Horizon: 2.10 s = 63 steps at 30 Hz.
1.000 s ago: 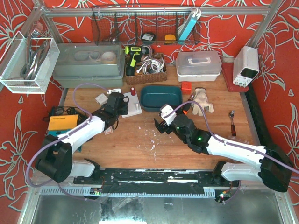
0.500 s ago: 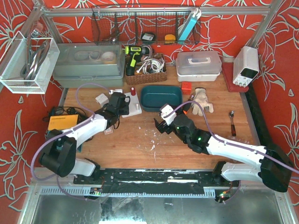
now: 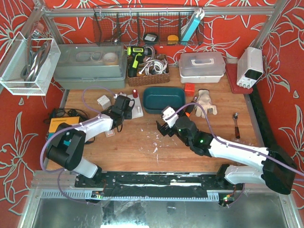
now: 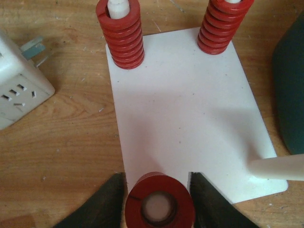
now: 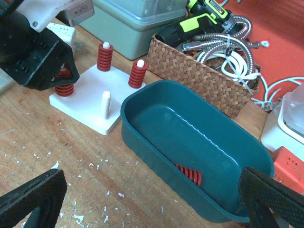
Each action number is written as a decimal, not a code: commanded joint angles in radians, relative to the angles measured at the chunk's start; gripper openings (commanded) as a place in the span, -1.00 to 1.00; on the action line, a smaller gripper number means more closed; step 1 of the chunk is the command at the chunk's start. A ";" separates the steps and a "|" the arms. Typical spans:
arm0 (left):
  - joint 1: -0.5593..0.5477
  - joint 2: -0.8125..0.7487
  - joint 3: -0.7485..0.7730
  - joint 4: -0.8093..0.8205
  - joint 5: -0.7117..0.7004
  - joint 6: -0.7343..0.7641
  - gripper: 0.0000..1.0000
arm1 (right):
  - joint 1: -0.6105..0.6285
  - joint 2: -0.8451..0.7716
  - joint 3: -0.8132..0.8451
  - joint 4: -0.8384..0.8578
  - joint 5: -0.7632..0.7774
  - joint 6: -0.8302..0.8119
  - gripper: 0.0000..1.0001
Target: Install the large spring
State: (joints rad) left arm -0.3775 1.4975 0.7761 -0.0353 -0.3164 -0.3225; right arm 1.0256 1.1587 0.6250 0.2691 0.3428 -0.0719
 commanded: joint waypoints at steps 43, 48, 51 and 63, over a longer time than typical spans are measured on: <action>-0.110 -0.639 -0.484 0.445 0.462 -0.052 1.00 | -0.453 0.557 0.760 -0.735 -0.569 -0.126 0.06; -0.113 -0.674 -0.520 0.471 0.441 -0.070 1.00 | -0.480 0.686 0.929 -0.875 -0.669 -0.191 -0.07; -0.113 -0.695 -0.532 0.472 0.404 -0.056 1.00 | -0.480 0.774 1.038 -0.976 -0.705 -0.218 -0.10; -0.113 -0.724 -0.563 0.546 0.486 -0.021 1.00 | -0.481 0.809 1.035 -0.913 -0.650 -0.179 -0.11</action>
State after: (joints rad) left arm -0.4854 0.8085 0.2359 0.4236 0.1139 -0.3664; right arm 0.5446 1.9903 1.6855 -0.6380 -0.3153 -0.2440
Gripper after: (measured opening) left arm 0.999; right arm 0.418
